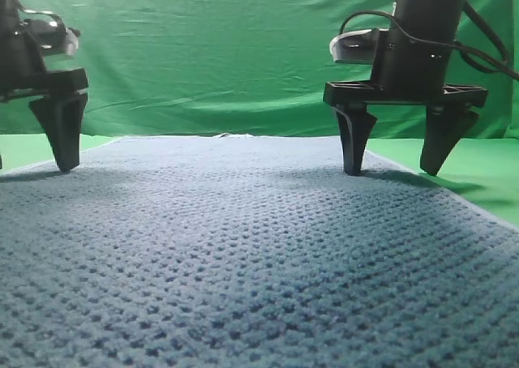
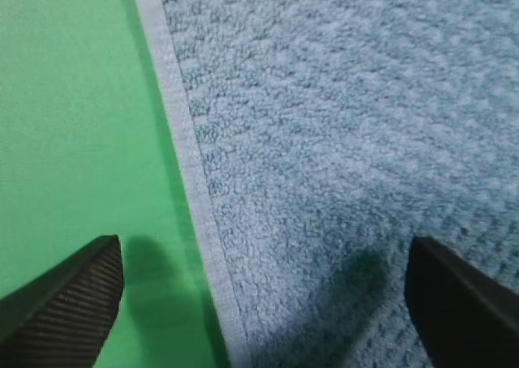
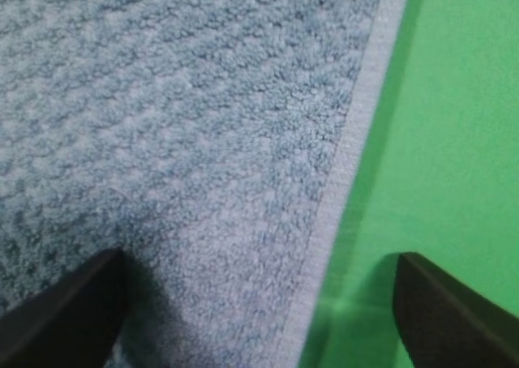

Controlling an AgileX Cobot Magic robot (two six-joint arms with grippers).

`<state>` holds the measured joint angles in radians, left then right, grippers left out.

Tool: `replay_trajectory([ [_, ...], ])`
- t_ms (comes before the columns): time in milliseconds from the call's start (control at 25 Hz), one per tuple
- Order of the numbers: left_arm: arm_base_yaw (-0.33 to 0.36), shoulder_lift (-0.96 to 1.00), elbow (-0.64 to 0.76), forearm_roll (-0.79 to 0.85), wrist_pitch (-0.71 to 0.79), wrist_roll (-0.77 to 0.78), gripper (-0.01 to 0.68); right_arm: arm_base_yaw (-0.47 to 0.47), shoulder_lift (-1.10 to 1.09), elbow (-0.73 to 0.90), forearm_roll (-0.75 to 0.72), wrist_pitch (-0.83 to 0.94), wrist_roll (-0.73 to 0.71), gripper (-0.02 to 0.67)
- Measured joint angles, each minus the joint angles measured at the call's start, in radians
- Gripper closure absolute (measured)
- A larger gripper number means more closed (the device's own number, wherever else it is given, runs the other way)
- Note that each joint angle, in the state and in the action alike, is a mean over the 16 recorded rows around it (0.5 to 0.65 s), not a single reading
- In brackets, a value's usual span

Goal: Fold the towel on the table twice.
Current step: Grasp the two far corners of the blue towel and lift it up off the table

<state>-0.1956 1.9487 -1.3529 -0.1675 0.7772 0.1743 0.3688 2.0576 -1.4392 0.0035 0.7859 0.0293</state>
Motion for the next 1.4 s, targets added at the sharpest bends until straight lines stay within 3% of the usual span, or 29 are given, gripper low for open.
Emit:
replay_trajectory([
  [320, 0.000, 0.054, -0.015, -0.002, 0.010, -0.020, 0.042, 0.002, 0.008, -0.005, 0.000, -0.005, -0.001, 0.035],
  [600, 0.005, 0.087, -0.039, -0.025, 0.032, -0.028, 0.176, 0.005, 0.017, -0.011, 0.001, -0.007, -0.002, 0.090],
  [760, 0.007, 0.108, -0.054, -0.047, 0.051, -0.027, 0.314, 0.007, 0.025, -0.016, 0.008, -0.009, -0.003, 0.195],
  [1040, 0.003, 0.133, -0.073, -0.091, 0.075, -0.028, 0.560, 0.010, 0.034, -0.023, 0.028, -0.011, -0.003, 0.445],
  [1240, -0.006, 0.141, -0.085, -0.106, 0.094, -0.041, 0.651, 0.012, 0.037, -0.027, 0.043, -0.014, -0.002, 0.599],
  [1400, -0.017, 0.139, -0.105, -0.093, 0.118, -0.065, 0.673, 0.013, 0.035, -0.038, 0.047, -0.004, -0.002, 0.642],
])
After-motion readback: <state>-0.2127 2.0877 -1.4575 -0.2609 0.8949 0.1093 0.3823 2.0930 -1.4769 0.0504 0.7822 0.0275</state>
